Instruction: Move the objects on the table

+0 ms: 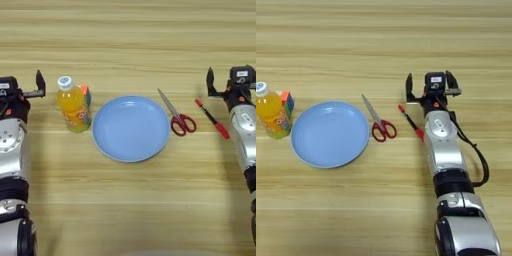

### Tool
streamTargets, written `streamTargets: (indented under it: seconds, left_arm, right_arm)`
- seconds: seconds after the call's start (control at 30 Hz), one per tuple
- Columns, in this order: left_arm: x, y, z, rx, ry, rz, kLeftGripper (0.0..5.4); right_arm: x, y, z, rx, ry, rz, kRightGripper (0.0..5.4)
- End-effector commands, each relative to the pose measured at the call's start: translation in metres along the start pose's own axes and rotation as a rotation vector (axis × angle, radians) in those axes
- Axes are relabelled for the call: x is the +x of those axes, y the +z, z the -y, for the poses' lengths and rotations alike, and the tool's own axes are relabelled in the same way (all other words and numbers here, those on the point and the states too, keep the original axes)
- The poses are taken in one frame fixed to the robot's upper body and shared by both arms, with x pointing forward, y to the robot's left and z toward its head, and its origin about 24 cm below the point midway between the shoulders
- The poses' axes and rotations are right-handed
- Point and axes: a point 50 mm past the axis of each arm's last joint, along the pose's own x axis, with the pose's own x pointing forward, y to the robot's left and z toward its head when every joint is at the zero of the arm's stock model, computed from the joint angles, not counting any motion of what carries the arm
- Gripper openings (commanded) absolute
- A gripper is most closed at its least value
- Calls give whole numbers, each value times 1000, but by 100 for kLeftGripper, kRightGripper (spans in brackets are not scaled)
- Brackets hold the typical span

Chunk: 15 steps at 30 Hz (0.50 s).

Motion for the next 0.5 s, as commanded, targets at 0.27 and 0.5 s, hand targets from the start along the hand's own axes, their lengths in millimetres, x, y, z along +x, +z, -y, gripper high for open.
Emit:
streamTargets:
  seconds: [0.27, 0.5]
  left_arm:
    - [4, -2, 6, 25, -48, -24, 538]
    - [4, -4, 10, 39, -77, -40, 538]
  right_arm:
    - [-3, 2, 3, -5, 8, 8, 540]
    - [-6, 1, 7, 2, -10, 8, 540]
